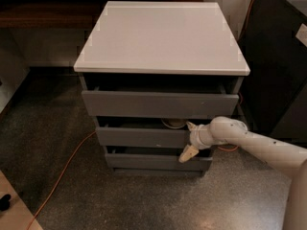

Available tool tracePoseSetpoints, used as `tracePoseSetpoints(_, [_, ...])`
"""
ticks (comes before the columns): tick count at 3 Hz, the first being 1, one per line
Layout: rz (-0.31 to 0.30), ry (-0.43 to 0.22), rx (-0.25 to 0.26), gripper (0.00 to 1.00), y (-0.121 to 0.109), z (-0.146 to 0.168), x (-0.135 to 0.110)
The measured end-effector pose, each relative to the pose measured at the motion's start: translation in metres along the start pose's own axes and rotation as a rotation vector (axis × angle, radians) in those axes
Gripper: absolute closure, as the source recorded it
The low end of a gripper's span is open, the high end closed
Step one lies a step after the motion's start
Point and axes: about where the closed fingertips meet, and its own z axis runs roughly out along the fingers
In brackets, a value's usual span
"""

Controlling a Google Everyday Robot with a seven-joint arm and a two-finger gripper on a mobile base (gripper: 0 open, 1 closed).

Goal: Pick apple from middle drawer and place on counter

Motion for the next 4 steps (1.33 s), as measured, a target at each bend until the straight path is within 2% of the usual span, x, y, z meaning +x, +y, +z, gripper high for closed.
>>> tracePoseSetpoints(1, [0.011, -0.006, 0.0, 0.0, -0.022, 0.021, 0.006])
tracePoseSetpoints(2, [0.017, -0.003, -0.007, 0.0, -0.027, 0.034, 0.01])
tracePoseSetpoints(3, [0.03, 0.031, -0.02, 0.25, -0.034, 0.048, 0.014])
tracePoseSetpoints(4, [0.05, 0.053, -0.045, 0.56, -0.033, 0.051, 0.017])
